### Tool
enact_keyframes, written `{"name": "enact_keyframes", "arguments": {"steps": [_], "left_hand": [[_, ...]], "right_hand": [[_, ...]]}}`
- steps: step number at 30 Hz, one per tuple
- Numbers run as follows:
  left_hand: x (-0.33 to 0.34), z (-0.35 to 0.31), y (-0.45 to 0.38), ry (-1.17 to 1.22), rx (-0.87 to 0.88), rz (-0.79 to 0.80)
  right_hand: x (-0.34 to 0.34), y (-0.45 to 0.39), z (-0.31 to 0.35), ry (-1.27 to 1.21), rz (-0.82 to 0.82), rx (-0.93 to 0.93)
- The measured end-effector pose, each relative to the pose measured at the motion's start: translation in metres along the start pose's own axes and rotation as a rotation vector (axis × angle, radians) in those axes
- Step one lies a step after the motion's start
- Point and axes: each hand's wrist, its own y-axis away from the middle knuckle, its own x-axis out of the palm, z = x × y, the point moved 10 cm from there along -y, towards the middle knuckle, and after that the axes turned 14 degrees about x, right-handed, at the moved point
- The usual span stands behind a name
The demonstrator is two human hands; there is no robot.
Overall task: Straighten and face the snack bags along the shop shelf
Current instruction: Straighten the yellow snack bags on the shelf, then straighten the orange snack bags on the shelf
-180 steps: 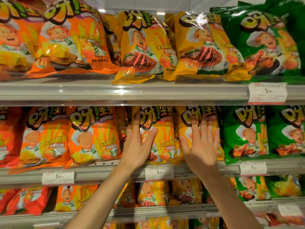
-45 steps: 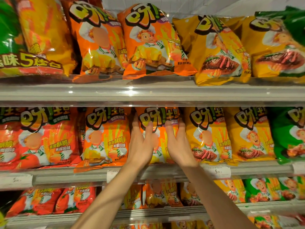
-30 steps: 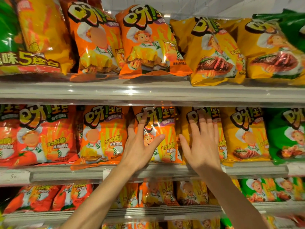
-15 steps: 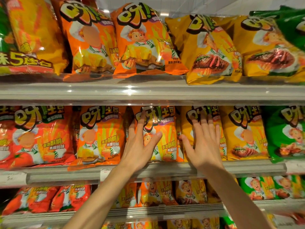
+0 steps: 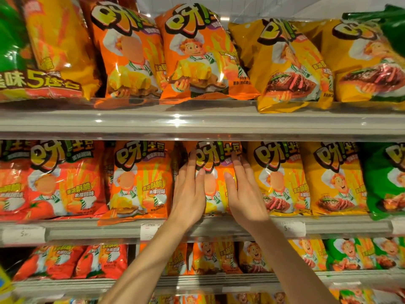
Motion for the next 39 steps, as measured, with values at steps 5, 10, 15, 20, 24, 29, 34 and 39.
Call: {"name": "enact_keyframes", "arguments": {"steps": [5,10,15,20,24,29,34,39], "left_hand": [[-0.009,-0.001,0.006,0.066,-0.018,0.067],[-0.033,-0.01,0.026,0.179,-0.006,0.056],[-0.055,-0.006,0.058,0.284,-0.073,0.058],[-0.075,0.021,0.083,0.499,-0.186,0.02],[-0.102,0.044,0.11,0.559,-0.205,-0.068],[-0.14,0.068,0.136,0.477,-0.187,-0.089],[-0.156,0.088,0.152,0.364,-0.303,-0.142],[-0.167,0.08,0.15,0.313,-0.311,-0.211]], "right_hand": [[-0.007,0.006,0.001,-0.089,-0.011,0.041],[-0.033,0.034,0.001,-0.269,-0.14,-0.013],[-0.04,0.055,-0.028,-0.308,-0.146,0.19],[-0.011,0.089,-0.034,-0.331,-0.027,0.278],[0.026,0.113,-0.035,-0.363,0.05,0.363],[0.06,0.139,-0.029,-0.411,0.12,0.419],[0.064,0.144,-0.029,-0.409,0.13,0.4],[0.062,0.136,-0.022,-0.427,0.162,0.359]]}}
